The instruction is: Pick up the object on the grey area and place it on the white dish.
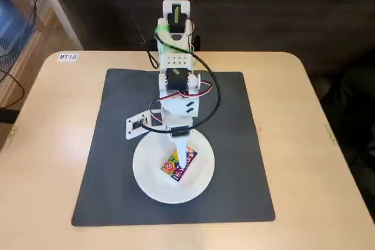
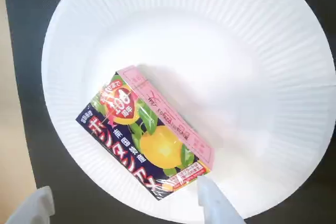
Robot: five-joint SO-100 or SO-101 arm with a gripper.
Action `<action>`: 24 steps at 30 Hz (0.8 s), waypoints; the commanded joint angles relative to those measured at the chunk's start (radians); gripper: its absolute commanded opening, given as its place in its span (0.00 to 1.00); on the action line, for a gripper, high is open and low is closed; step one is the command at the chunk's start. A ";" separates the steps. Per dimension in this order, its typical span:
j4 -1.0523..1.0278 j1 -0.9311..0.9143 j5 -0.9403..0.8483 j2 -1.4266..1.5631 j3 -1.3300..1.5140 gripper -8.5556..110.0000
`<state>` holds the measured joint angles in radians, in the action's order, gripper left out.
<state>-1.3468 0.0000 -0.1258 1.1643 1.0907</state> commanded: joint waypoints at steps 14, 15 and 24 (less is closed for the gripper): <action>-0.018 -0.051 0.232 1.026 0.523 0.07; 0.044 -0.055 0.238 1.144 0.652 0.07; 0.314 -0.017 0.202 1.707 1.413 0.07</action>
<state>-1.0861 -0.0215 0.0905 2.7489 2.3439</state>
